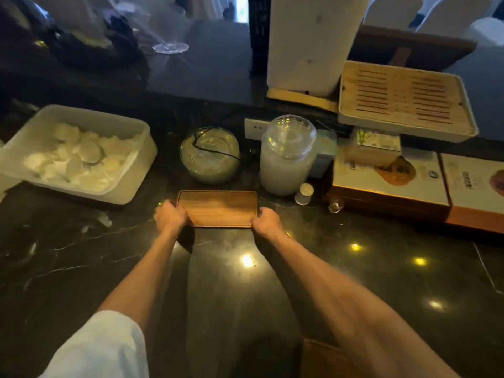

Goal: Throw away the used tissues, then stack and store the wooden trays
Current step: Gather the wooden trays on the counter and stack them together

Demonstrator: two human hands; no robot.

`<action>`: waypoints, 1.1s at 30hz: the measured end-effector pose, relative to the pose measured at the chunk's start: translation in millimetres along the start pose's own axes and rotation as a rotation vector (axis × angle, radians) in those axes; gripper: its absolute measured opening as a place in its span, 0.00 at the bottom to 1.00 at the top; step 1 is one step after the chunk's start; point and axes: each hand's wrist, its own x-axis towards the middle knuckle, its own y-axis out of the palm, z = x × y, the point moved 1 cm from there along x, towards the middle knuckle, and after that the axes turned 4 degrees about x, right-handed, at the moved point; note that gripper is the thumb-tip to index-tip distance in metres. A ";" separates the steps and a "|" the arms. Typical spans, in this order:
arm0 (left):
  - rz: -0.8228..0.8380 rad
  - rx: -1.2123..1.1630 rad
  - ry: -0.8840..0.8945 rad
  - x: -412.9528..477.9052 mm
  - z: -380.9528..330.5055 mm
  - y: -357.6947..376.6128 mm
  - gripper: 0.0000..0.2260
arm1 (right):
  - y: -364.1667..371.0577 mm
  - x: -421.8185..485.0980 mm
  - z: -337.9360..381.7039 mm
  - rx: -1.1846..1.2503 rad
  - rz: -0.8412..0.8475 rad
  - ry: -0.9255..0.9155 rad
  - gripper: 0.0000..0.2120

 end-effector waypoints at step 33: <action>0.537 -0.214 0.150 -371.8 92.3 124.1 0.07 | -111.8 -293.5 -392.5 0.416 -0.199 0.270 0.10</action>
